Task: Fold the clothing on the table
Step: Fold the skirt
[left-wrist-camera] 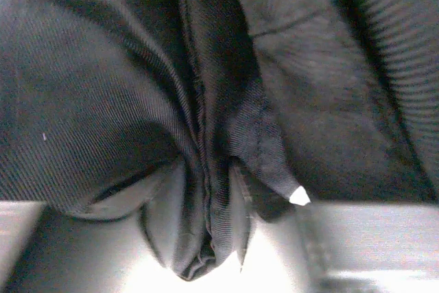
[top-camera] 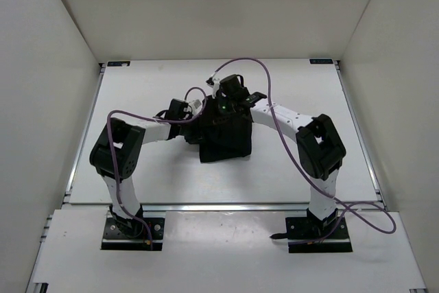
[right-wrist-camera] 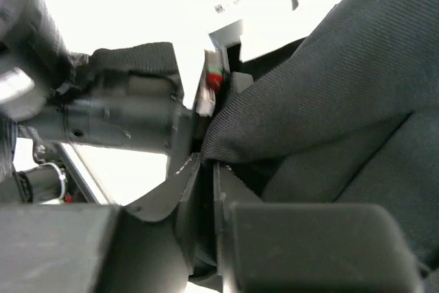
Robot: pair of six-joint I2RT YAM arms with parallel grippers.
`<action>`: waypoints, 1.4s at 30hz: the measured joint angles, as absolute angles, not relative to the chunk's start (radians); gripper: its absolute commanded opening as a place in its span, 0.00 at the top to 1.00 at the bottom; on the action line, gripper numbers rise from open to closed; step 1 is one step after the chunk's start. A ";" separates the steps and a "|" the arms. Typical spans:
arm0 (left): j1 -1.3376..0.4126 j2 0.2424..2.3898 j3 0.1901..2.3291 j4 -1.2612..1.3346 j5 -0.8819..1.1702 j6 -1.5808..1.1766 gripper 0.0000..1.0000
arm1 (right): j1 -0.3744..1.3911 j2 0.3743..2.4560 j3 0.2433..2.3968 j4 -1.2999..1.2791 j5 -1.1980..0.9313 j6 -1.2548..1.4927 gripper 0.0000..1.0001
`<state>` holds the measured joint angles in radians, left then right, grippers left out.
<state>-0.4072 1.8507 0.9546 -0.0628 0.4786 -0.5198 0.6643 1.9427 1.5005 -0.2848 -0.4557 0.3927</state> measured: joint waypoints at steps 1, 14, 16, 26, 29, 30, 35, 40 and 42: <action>-0.398 1.843 0.949 -0.065 0.486 -0.524 0.45 | 0.665 1.943 1.501 -0.284 -0.459 0.393 0.79; -0.327 1.591 0.818 -0.252 0.456 -0.471 0.01 | 0.639 1.868 1.273 0.036 -0.634 0.578 0.43; -0.295 1.536 0.796 -0.278 0.443 -0.467 0.01 | 0.638 1.832 1.258 0.041 -0.631 0.583 0.43; -0.207 1.317 0.741 -0.314 0.390 -0.471 0.03 | 0.491 1.599 1.145 -0.021 -0.461 0.541 0.69; -0.218 1.315 0.724 -0.280 0.405 -0.501 0.27 | 0.476 1.583 1.103 -0.056 -0.409 0.510 1.00; -0.226 1.315 0.721 -0.260 0.408 -0.511 0.41 | 0.476 1.580 1.076 -0.059 -0.399 0.507 1.00; -0.318 1.372 0.759 -0.126 0.440 -0.567 0.64 | 0.466 1.583 0.934 -0.085 -0.385 0.499 1.00; -0.427 1.494 0.838 -0.028 0.423 -0.589 0.83 | 0.463 1.620 0.909 -0.082 -0.396 0.493 1.00; -0.457 1.526 0.836 -0.015 0.406 -0.591 0.85 | 0.462 1.636 0.908 -0.066 -0.413 0.493 0.99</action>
<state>-0.4568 1.5261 0.8364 -0.0147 0.4061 -0.5915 0.4618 1.6360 0.9077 -0.0658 -0.4133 0.4931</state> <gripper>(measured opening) 0.172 0.003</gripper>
